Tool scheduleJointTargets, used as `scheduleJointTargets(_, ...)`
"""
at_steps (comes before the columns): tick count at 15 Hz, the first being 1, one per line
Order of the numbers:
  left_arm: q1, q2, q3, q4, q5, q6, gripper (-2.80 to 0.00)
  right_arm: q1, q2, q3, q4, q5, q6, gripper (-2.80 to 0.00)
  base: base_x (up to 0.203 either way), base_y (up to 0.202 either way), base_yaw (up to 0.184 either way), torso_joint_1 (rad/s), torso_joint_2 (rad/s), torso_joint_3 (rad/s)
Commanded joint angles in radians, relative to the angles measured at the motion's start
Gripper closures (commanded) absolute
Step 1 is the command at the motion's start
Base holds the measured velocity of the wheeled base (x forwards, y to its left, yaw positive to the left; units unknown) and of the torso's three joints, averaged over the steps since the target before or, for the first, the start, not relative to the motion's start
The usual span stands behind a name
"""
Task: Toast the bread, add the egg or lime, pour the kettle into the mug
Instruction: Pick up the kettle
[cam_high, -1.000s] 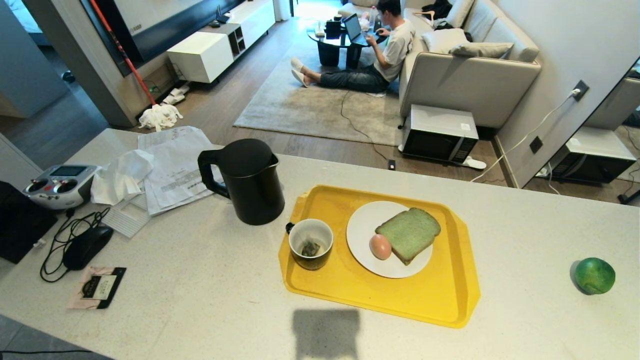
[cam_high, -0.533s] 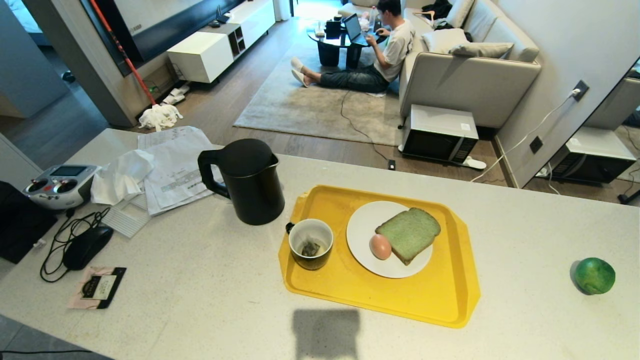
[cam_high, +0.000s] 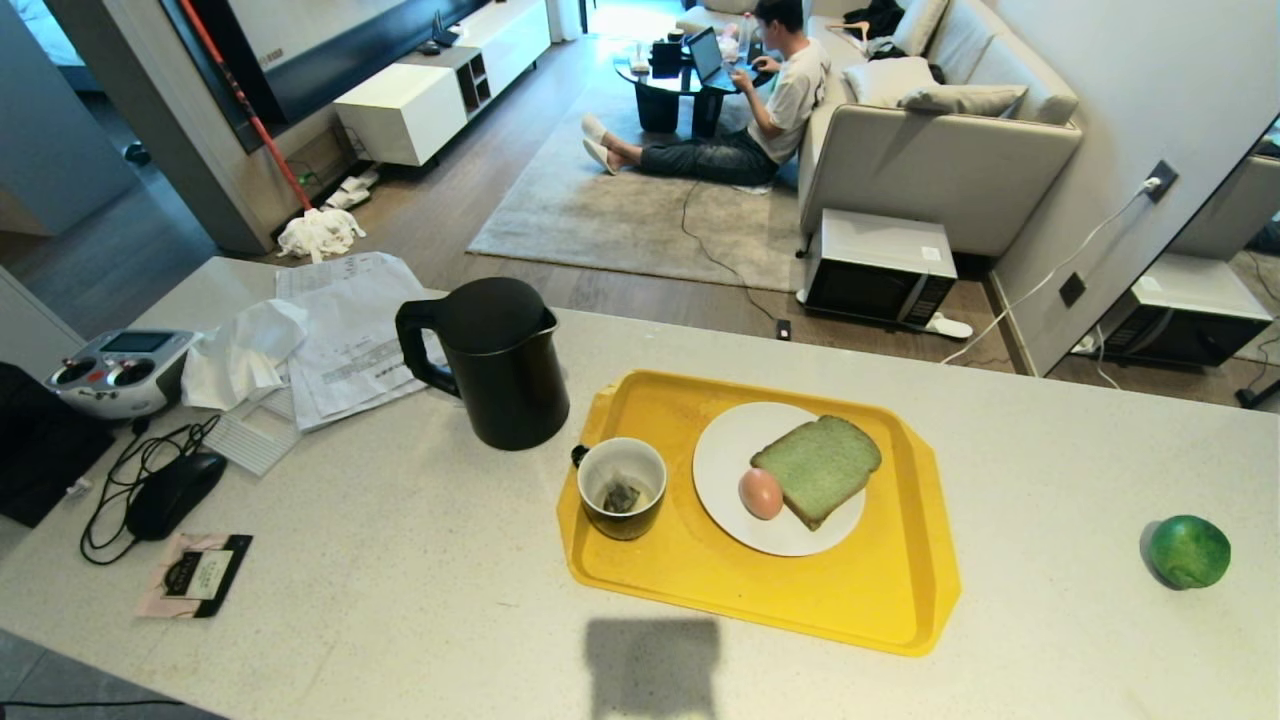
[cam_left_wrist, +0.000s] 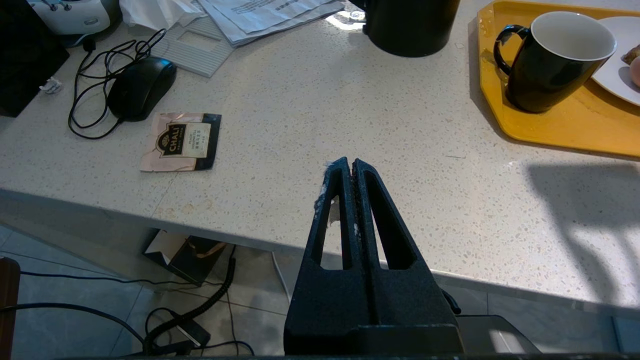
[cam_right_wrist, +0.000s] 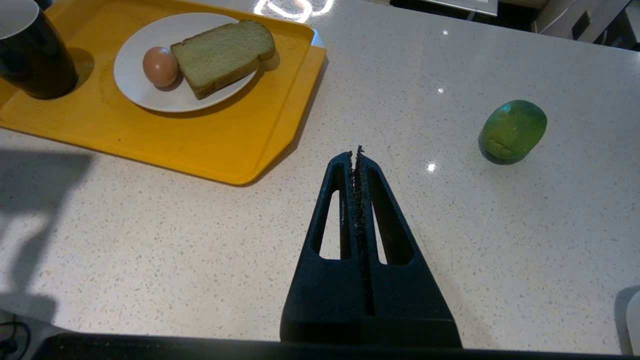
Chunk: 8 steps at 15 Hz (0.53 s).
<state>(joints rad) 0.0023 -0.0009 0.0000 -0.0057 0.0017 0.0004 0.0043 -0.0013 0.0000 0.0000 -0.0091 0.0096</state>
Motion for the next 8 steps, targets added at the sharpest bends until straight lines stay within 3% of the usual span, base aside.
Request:
scheduleJointTargets(1,0.001,-0.001,0.002,0.000,0.001,0.000,0.00,0.000,0.001,0.002,0.000,0.000,0.000,0.00,0.000,0.000,0.000,0.000,0.00,0.000)
scheduleJointTargets(8,0.001,-0.001,0.001,0.000,0.001,0.002,0.00,0.000,0.001,0.002,0.000,0.000,0.000,0.00,0.000,0.000,0.000,0.000,0.00,0.000)
